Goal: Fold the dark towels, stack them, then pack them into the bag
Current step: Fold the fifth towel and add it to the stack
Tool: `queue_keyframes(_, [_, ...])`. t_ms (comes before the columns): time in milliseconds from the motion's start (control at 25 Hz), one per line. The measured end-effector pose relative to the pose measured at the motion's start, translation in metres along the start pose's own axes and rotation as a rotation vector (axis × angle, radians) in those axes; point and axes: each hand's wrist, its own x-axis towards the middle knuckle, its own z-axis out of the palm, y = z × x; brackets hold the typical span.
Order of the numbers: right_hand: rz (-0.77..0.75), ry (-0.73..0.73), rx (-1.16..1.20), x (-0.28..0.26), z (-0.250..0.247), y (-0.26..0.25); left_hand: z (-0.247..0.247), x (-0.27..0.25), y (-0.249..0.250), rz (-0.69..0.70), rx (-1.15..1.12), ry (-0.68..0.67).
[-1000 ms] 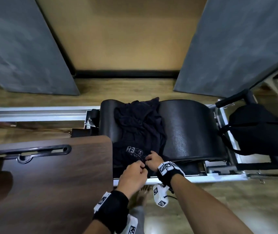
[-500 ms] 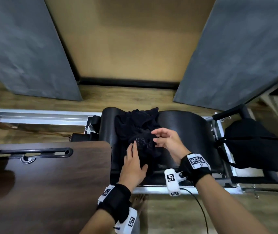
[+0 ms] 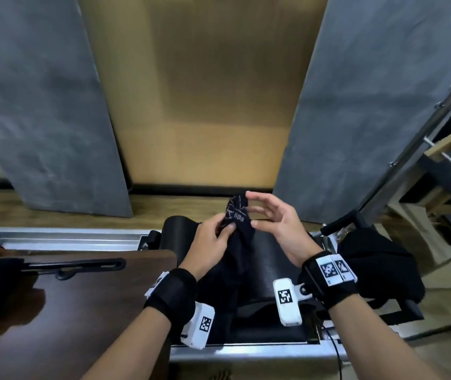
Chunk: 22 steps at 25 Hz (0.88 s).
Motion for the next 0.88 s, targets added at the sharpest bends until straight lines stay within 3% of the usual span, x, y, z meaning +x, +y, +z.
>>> queue_keyframes(280, [-0.118,-0.229,-0.32,-0.123,0.026,-0.024,-0.006,-0.067,0.056,-0.076,-0.1,0.167])
queue_keyframes(360, [-0.17,-0.146,-0.35,-0.15,0.042,-0.021,-0.005,-0.09,0.061,-0.127,-0.115,0.165])
queue_keyframes(480, [-0.254,0.128,-0.332,-0.177,0.06,-0.025,-0.009,-0.124,0.071,-0.227,-0.115,0.101])
queue_keyframes(600, [-0.277,0.226,-0.248,-0.193,0.071,-0.04,-0.015,-0.155,0.086,-0.264,-0.059,0.001])
queue_keyframes(760, [-0.175,0.327,-0.217,-0.207,0.088,-0.055,-0.027,-0.2,0.12,-0.21,-0.3,0.013])
queue_keyframes(840, [-0.141,0.4,-0.24,-0.213,0.101,-0.057,-0.033,-0.227,0.125,-0.157,-0.456,-0.115])
queue_keyframes(880, [-0.124,0.424,-0.254,-0.217,0.109,-0.058,-0.036,-0.241,0.123,-0.134,-0.424,-0.182])
